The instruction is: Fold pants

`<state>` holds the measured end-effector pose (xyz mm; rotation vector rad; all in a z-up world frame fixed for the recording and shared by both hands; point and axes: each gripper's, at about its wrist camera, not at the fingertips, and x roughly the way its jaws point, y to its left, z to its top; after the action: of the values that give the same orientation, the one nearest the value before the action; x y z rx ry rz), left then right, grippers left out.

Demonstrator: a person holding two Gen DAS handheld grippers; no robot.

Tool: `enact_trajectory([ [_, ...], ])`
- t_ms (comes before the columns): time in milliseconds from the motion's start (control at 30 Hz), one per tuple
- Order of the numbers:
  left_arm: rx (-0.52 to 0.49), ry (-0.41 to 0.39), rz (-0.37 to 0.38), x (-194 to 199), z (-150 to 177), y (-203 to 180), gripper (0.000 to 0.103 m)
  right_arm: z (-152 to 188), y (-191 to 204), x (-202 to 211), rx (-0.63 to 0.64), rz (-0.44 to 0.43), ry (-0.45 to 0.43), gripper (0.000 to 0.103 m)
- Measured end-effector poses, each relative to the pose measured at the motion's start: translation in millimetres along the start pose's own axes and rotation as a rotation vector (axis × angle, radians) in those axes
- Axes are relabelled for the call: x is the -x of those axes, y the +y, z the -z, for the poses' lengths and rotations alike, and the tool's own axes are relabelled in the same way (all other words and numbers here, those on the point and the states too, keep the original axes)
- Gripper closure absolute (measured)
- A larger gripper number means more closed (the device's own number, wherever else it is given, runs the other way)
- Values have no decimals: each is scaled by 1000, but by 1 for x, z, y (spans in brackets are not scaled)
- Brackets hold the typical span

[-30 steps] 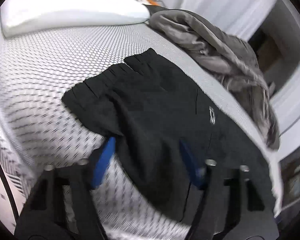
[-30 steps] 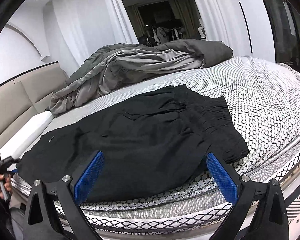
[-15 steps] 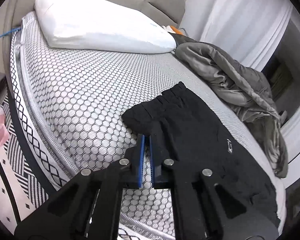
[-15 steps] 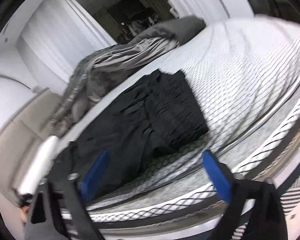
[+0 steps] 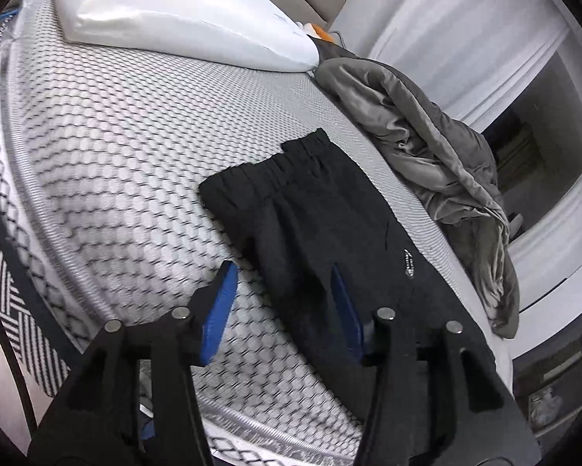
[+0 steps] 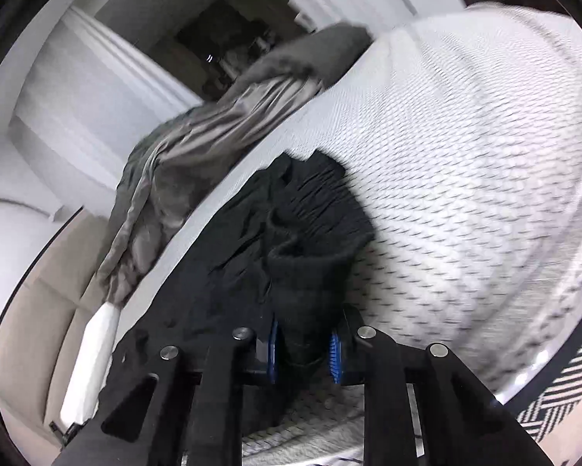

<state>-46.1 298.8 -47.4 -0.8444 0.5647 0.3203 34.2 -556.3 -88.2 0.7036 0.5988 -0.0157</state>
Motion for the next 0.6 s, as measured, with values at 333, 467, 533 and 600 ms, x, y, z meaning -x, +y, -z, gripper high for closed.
enact_trajectory([
  [333, -7, -43, -44, -11, -10, -20, 101, 9, -21, 9, -23, -73, 28, 48],
  [467, -32, -87, -74, 14, -4, -16, 101, 13, -28, 8, -66, -134, 69, 48],
  [533, -34, -83, -95, 12, -2, -16, 101, 14, -26, 1, -76, -142, 92, 48],
  [600, -19, -74, -98, 10, -1, -13, 101, 15, -23, -7, -90, -149, 115, 48],
])
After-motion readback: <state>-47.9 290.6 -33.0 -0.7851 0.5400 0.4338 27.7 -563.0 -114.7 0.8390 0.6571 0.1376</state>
